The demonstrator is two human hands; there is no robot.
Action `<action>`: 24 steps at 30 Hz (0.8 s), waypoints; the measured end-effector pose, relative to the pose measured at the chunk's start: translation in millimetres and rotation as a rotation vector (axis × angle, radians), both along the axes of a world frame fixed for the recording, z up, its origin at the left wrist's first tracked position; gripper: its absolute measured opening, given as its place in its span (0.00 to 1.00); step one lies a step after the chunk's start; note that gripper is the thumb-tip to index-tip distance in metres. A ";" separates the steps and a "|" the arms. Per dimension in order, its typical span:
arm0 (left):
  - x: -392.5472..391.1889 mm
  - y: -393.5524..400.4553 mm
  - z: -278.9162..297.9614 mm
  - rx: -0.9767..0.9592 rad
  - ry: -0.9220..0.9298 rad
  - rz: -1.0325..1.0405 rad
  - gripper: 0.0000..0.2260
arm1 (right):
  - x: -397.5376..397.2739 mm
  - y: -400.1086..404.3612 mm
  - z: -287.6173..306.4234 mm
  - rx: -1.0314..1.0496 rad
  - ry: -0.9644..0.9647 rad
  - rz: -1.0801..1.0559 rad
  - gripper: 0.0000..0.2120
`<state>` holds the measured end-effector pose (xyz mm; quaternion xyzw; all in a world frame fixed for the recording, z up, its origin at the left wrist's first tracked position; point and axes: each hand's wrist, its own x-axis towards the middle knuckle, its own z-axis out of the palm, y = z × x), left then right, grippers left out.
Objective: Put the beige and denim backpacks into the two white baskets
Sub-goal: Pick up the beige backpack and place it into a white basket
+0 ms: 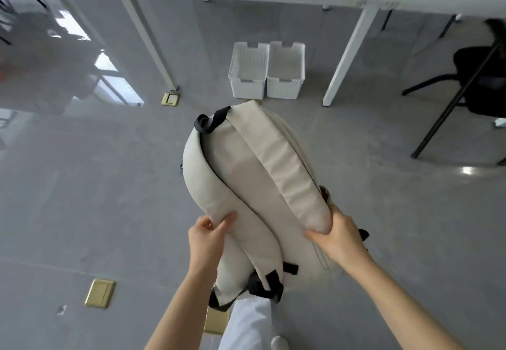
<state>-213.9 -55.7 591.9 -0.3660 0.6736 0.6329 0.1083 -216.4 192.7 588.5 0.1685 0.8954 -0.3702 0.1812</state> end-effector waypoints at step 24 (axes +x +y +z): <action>-364.4 51.7 12.0 -0.006 0.002 0.071 0.18 | -403.8 52.1 44.1 0.018 0.067 0.121 0.28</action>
